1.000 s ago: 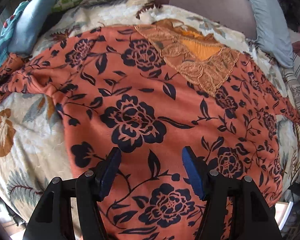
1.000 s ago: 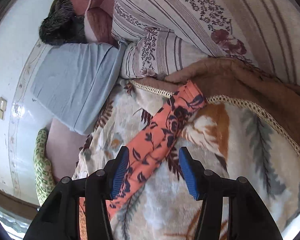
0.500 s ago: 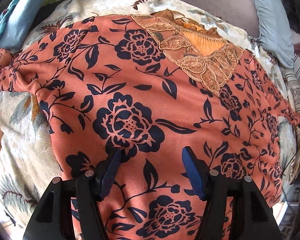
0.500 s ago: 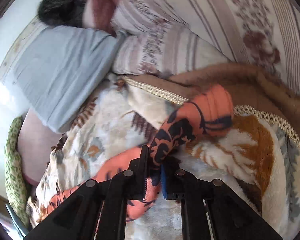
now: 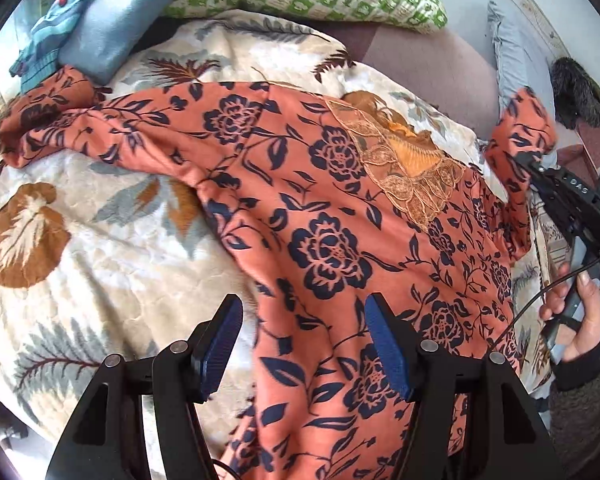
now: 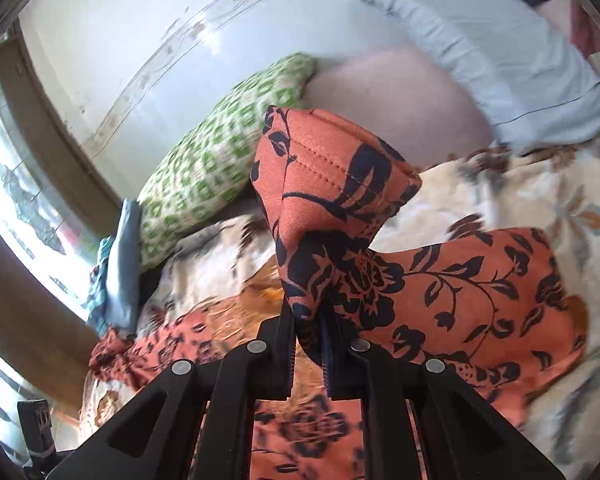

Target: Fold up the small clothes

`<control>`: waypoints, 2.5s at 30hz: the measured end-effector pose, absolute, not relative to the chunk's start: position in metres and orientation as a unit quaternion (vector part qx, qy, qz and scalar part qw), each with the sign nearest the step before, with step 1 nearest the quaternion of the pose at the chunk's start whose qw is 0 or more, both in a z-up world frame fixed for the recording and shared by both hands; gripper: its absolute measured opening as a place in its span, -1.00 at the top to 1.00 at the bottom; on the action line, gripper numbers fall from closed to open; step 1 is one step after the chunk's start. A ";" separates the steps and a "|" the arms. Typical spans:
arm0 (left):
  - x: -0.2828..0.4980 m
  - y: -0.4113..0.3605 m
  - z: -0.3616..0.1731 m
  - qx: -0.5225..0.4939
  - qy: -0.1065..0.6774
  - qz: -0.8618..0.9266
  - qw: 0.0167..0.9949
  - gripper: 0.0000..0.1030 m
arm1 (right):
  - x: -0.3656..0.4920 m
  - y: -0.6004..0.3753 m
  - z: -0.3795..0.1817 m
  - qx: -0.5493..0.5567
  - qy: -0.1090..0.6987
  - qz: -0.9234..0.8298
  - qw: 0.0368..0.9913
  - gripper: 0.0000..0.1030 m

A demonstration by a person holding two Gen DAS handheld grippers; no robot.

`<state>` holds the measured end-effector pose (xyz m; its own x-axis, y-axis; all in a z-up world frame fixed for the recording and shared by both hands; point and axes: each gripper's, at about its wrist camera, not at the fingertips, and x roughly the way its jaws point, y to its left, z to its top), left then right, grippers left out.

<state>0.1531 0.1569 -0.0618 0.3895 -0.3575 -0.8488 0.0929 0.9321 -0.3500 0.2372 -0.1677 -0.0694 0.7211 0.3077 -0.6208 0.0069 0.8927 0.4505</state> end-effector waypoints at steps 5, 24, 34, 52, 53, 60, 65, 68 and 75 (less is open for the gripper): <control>0.136 0.203 -0.055 -0.147 0.527 -0.113 0.830 -0.23 | 0.242 -0.039 -0.130 0.166 0.457 0.134 0.863 0.67; 0.213 0.119 -0.096 -0.222 0.583 -0.151 0.767 -0.23 | 0.124 -0.294 -0.154 0.462 0.396 -0.022 0.794 -0.35; 0.279 0.102 -0.140 -0.265 0.621 -0.077 0.733 0.68 | 0.174 -0.317 -0.203 0.550 0.393 -0.021 0.737 0.65; 0.230 0.127 -0.090 -0.192 0.547 -0.167 0.797 0.42 | 0.113 -0.339 -0.162 0.439 0.417 0.034 0.795 0.35; 0.227 0.137 -0.080 -0.198 0.533 -0.166 0.805 0.18 | 0.111 -0.342 -0.148 0.423 0.404 0.034 0.810 0.32; 0.269 0.145 -0.102 -0.206 0.567 -0.117 0.789 -0.42 | 0.171 -0.363 -0.127 0.372 0.390 -0.025 0.842 -0.25; 0.292 0.111 -0.135 -0.188 0.591 -0.094 0.779 -0.27 | 0.228 -0.360 -0.160 0.350 0.423 -0.050 0.834 -0.24; 0.299 0.093 -0.129 -0.156 0.580 -0.107 0.792 0.61 | 0.255 -0.352 -0.174 0.337 0.455 -0.029 0.824 0.37; 0.307 0.071 -0.142 -0.042 0.562 -0.038 0.826 0.61 | 0.268 -0.356 -0.189 0.277 0.492 -0.059 0.823 0.71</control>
<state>0.3071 0.0710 -0.1419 0.3664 -0.1096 -0.9240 0.0161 0.9936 -0.1115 0.2676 -0.3556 -0.1888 0.5087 0.1747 -0.8430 0.3698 0.8400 0.3972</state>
